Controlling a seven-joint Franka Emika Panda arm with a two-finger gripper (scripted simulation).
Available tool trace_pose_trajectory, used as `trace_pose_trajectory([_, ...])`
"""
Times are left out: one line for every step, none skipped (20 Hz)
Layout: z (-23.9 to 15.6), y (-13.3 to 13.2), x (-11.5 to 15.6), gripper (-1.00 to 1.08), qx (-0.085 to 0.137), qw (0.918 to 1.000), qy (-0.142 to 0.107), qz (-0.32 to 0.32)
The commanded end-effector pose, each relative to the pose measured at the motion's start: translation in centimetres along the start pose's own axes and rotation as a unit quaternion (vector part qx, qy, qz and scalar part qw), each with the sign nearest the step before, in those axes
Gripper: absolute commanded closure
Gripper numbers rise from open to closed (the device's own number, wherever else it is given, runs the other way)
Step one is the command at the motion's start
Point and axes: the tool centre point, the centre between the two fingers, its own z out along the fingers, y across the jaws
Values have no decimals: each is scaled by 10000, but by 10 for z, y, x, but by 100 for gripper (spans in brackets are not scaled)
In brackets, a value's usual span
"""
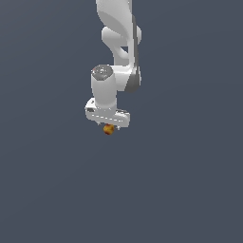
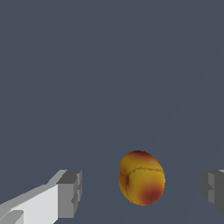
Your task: Pick up the object and move it to a goal position.
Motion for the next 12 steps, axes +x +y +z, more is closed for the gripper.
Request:
trace_pose_trajectory([10,6,-13,-92,6,9998,-33,199])
trace_pose_trajectory([14,9,-17,-92,7,9996,-45,263])
trace_pose_trajectory([17,11,-21,-92,7,9995,-56,321])
trace_pose_trajectory([19,12,-25,-92,7,9993,-65,374])
trace_pose_trajectory([22,14,-28,-92,7,9991,-73,420])
trace_pose_trajectory([24,15,-31,-92,7,9989,-81,460])
trace_pose_trajectory([25,16,-33,-92,6,9987,-87,494])
trace_pose_trajectory([27,17,-35,-92,6,9986,-91,522])
trace_pose_trajectory([28,18,-36,-92,5,9985,-95,543])
trace_pose_trajectory([28,18,-37,-92,5,9984,-98,559])
trace_pose_trajectory([29,19,-38,-92,5,9983,-100,568])
trace_pose_trajectory([29,19,-38,-92,5,9983,-100,571])
